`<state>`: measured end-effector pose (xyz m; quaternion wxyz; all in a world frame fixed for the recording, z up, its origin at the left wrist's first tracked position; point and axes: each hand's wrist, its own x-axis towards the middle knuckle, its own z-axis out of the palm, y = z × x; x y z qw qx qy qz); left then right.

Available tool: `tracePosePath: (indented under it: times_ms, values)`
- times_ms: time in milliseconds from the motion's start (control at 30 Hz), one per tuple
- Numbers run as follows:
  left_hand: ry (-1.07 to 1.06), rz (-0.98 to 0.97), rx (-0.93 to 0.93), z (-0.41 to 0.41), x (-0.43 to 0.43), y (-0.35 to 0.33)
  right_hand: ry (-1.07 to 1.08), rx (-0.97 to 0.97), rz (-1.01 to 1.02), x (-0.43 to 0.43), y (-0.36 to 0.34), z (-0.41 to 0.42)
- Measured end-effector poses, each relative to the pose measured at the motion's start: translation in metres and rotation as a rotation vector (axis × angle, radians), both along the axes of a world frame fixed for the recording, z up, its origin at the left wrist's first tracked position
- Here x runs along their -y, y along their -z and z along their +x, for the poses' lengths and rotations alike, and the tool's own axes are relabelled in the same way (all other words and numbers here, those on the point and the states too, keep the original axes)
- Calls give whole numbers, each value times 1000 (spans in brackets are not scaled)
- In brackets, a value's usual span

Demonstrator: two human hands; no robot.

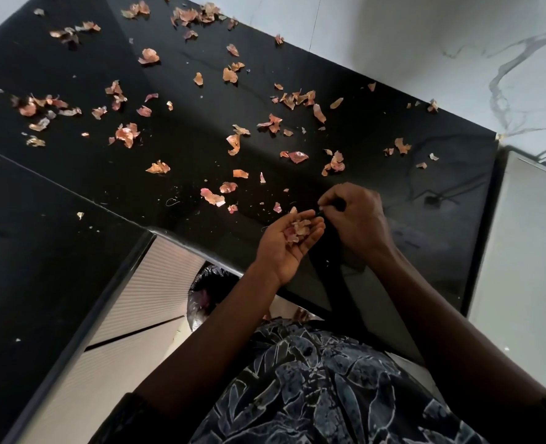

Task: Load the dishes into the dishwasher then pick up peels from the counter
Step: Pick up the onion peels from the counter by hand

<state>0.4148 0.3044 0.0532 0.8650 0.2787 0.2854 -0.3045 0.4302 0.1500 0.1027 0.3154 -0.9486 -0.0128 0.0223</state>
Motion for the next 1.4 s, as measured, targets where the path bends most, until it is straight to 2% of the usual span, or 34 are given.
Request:
tracePosePath:
  times_ms: [167, 333, 500, 667, 867, 1167, 1400]
  values:
    - [34, 30, 24, -1, 2, -1, -208, -150, 33, -16, -10, -23]
    - [-7, -29, 1, -1, 2, 0, -82, -105, 61, 5, -7, 9]
    - [-19, -52, -12, -3, 3, 2, 136, -40, -169, 30, 26, 66]
    - [-18, -26, -2, -7, 0, 4, 74, -75, -253, 36, 44, 78]
    - [-20, -25, -15, -9, -2, 5, 168, 18, -227, 44, 45, 67]
    - [10, -10, -3, -7, 5, 3, 123, -49, -248, 32, 53, 82]
    - [-2, -34, -11, -6, 0, 5, 141, 36, -194, 35, 33, 61]
